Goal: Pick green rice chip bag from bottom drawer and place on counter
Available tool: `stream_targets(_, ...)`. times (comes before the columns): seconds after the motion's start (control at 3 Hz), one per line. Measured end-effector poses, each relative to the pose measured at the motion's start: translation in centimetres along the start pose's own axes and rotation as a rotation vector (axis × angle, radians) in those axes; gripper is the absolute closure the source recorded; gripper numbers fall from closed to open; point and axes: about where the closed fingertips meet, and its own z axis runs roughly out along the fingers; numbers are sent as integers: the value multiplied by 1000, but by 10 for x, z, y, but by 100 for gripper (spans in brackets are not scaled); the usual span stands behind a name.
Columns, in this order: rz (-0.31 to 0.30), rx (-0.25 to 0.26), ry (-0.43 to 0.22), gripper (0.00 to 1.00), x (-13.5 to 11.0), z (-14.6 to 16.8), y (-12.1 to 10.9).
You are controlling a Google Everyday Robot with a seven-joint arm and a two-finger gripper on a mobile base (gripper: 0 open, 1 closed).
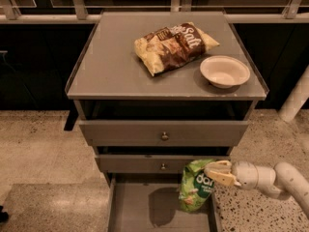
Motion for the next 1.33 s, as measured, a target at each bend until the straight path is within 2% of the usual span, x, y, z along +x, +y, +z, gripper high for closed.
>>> stream_targets(0.33,-82,-89,173,100,-47,60,20)
stream_targets(0.67,-151,-127,334,100,-83,99,35)
stream_targets(1.0,-191,-112,436,100,-101,113,44)
stream_targets(1.33,-261,-109,508,100,-125,130,53)
